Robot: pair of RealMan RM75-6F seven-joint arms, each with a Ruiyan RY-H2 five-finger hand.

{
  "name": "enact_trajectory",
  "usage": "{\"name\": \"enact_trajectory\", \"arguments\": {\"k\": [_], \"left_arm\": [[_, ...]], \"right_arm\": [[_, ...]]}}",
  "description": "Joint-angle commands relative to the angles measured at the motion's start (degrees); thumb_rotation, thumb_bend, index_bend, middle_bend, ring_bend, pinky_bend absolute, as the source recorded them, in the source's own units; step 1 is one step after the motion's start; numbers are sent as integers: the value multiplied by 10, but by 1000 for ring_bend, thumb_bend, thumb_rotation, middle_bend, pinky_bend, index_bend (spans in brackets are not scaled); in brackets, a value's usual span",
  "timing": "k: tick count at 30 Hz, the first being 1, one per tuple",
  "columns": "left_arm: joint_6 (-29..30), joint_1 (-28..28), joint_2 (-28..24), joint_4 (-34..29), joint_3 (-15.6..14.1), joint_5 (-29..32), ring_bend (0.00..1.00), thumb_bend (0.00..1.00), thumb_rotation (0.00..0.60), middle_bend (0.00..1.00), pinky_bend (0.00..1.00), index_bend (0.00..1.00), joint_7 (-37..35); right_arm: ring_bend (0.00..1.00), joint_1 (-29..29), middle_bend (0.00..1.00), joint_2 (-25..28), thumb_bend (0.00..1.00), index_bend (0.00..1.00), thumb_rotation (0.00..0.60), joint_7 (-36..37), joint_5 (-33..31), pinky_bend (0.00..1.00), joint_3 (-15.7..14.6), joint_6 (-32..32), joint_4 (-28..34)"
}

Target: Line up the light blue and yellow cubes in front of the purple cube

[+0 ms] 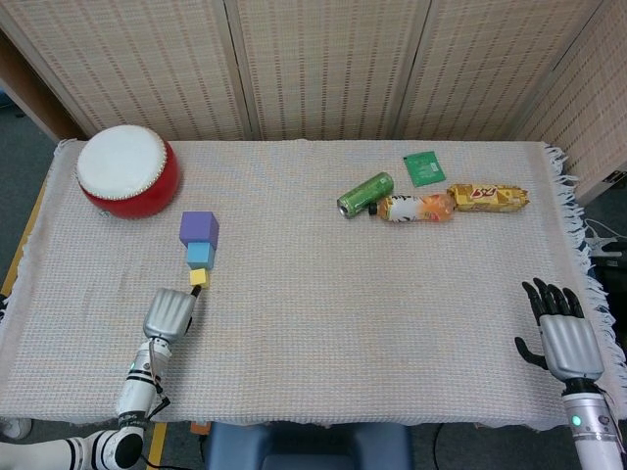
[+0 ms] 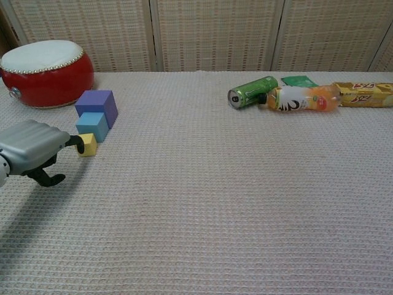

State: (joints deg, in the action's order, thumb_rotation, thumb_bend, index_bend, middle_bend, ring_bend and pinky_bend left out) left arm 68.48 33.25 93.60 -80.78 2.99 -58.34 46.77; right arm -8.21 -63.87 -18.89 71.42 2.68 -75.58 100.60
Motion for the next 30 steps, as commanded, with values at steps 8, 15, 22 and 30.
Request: {"name": "enact_trajectory", "arguments": {"k": [8,15,22,30], "left_arm": [[-31,3,-4,6,7,15,1000,356,600,1000,1000,254,-9],[-39,5,-3,11,9,19,1000,354,600,1000,1000,244,-10],[-41,6,-3,15,10,19,1000,355,600,1000,1000,241,-11],[-51,13,1,37,19,34,1000,355,600,1000,1000,241,-4]], "right_arm": [[0,1,0,0,101,0,522,1,-2,0,2,-1,0],[0,-1,0,0,101,0,524,0,-4,0,2,2,-2],[0,-1,0,-1,101,0,523,-1,-5,0,3,1,-1],[0,0,0,0,101,0,522,-1,-6,0,3,1,0]]}}
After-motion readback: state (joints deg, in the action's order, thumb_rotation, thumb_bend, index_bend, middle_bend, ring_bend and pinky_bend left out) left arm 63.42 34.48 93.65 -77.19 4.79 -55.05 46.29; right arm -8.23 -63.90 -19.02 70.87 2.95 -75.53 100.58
